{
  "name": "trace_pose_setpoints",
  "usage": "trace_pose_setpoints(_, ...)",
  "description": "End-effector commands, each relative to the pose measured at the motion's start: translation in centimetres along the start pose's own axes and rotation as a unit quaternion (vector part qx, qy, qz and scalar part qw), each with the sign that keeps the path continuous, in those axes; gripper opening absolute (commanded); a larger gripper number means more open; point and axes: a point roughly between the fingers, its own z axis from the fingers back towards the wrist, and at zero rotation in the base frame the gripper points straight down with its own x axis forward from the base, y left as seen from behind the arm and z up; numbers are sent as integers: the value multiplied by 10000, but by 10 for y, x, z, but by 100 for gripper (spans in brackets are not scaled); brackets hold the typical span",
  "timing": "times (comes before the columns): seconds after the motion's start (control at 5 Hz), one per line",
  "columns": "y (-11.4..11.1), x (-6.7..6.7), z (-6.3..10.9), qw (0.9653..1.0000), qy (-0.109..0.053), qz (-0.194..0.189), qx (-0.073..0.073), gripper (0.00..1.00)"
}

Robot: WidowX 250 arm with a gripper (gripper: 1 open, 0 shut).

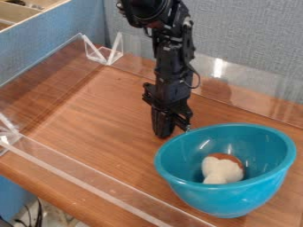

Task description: Remove the mushroom from inside the blue bowl and put it on the table

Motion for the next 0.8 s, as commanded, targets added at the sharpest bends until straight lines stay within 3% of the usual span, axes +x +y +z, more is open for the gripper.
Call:
trace_pose_setpoints(0.0,-9,6,22,9992,-323,-172,130,0)
trace_pose_setpoints(0.6,-9,-1,28,9987,-430,-226,137,0)
